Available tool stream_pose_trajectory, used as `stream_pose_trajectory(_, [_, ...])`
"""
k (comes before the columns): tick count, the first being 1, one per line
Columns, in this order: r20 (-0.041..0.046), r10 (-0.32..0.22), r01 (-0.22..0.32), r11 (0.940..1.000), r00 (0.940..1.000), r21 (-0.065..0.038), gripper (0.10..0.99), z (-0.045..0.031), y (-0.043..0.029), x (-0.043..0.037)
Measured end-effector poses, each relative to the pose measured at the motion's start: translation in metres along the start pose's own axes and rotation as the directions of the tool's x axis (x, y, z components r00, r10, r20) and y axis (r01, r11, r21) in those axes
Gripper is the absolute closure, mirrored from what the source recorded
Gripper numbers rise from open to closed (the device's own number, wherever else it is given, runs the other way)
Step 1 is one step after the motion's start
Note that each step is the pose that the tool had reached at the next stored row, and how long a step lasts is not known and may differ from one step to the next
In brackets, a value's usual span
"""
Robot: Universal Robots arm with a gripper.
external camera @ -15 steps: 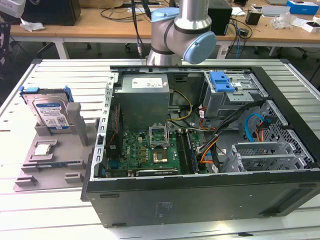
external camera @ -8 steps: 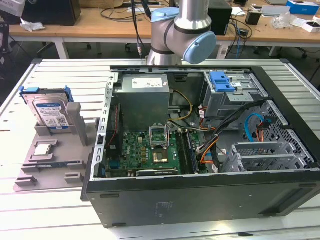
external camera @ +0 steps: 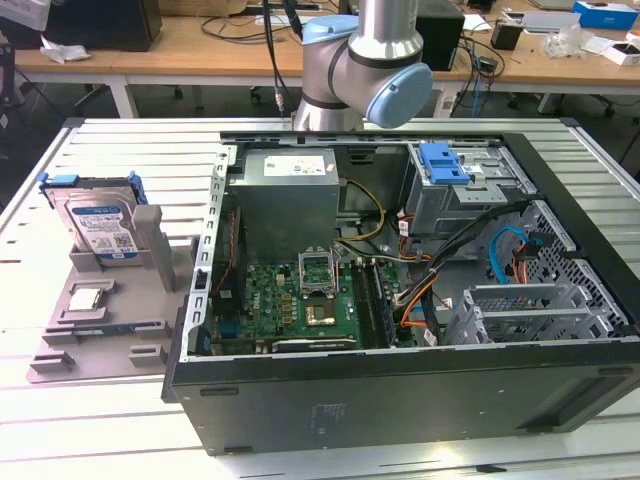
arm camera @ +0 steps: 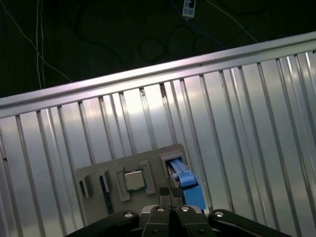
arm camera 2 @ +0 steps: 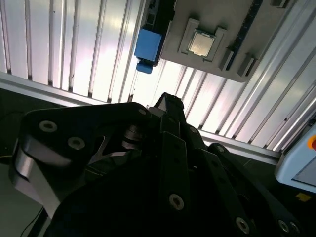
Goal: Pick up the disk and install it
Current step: 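Pick up the disk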
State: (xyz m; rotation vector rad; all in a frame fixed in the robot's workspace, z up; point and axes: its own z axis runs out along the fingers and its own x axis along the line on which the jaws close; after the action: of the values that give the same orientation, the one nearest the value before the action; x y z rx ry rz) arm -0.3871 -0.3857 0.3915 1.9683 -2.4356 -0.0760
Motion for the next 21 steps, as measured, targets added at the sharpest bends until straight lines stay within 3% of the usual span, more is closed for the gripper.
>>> stream_pose_trajectory(16, [-0.0047,-0.110,0.110,0.9939,0.9939,-0.003,0.980,0.0000,0.0000,0.0000])
stream_pose_trajectory(21, [-0.0069,-0.165,0.165,0.9863,0.9862,-0.004,0.980,0.0000,0.0000,0.0000])
